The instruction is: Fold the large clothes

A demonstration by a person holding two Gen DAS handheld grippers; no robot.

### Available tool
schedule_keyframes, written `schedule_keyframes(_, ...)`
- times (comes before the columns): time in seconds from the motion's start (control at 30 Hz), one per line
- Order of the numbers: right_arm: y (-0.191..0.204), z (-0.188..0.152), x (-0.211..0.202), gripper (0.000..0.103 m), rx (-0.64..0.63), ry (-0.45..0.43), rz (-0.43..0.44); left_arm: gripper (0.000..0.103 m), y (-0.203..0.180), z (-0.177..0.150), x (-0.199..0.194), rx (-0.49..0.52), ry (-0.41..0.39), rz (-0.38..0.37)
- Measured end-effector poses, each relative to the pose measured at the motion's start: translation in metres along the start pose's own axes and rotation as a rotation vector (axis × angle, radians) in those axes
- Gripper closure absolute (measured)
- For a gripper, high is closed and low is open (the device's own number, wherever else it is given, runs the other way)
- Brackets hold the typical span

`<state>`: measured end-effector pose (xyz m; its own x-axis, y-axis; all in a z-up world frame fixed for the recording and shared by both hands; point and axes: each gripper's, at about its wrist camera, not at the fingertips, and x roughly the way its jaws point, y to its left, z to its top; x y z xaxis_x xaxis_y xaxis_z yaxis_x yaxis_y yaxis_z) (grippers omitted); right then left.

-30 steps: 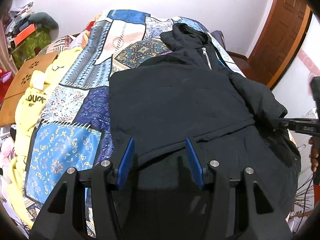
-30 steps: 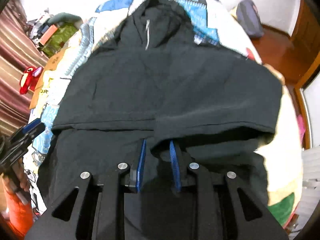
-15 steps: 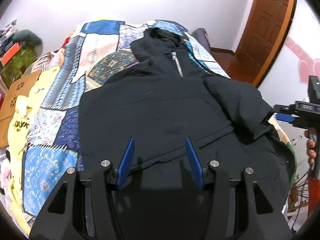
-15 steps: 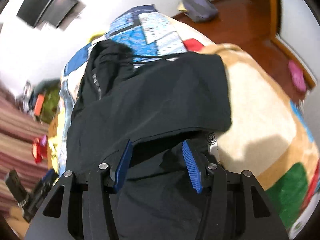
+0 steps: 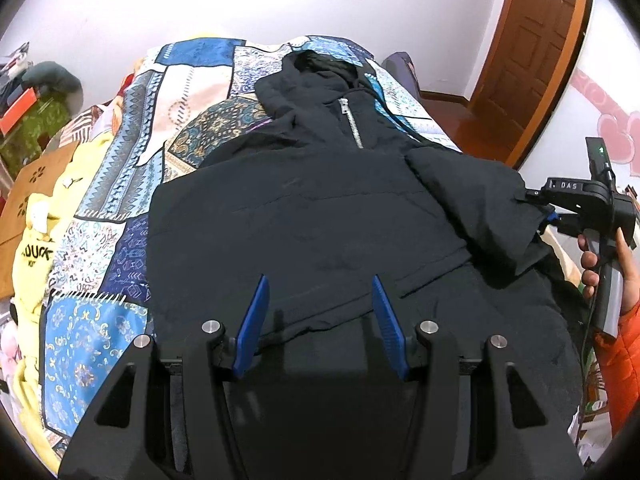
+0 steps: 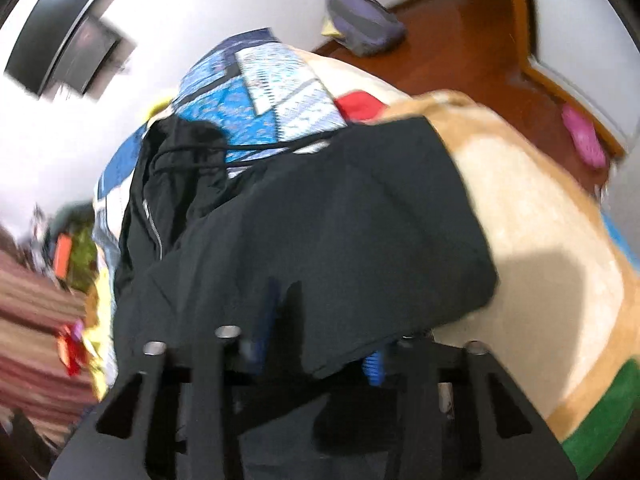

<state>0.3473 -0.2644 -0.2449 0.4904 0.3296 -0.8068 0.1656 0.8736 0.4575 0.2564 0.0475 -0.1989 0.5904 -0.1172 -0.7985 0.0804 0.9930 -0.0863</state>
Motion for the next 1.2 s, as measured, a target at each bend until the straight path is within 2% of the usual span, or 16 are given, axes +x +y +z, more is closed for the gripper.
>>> schedule_keyframes(0.07,0.012,0.000,-0.010,0.088,-0.076,-0.038,-0.019,0.051,0.007,-0.001,-0.002,-0.010,-0.008,0.008)
schedule_keyframes(0.2,0.052,0.003,-0.038,0.090,-0.207,-0.122,-0.026,0.051,0.019,-0.002,-0.006,-0.037,-0.026,0.010)
schedule_keyframes(0.37,0.114,0.007,-0.065,0.092,-0.313,-0.183,0.053,0.051,0.039,-0.005,-0.020,-0.087,-0.065,-0.005)
schedule_keyframes(0.5,0.169,-0.006,-0.066,0.092,-0.422,-0.179,0.107,0.051,0.055,-0.010,-0.033,-0.106,-0.092,0.003)
schedule_keyframes(0.67,0.219,-0.039,-0.027,0.092,-0.556,-0.080,0.113,0.051,0.079,-0.019,-0.044,-0.150,-0.100,0.005)
schedule_keyframes(0.93,0.243,-0.104,0.049,0.092,-0.682,0.212,0.100,0.051,0.109,-0.042,-0.052,-0.203,-0.091,0.023)
schedule_keyframes(1.0,0.249,-0.124,0.061,0.088,-0.741,0.260,0.061,0.051,0.114,-0.048,-0.051,-0.222,-0.080,0.024)
schedule_keyframes(1.1,0.254,-0.146,0.076,0.084,-0.834,0.326,-0.045,0.051,0.121,-0.056,-0.049,-0.247,-0.061,0.016)
schedule_keyframes(1.2,0.256,-0.155,0.071,0.076,-0.909,0.326,-0.082,0.051,0.123,-0.060,-0.046,-0.265,-0.041,-0.007)
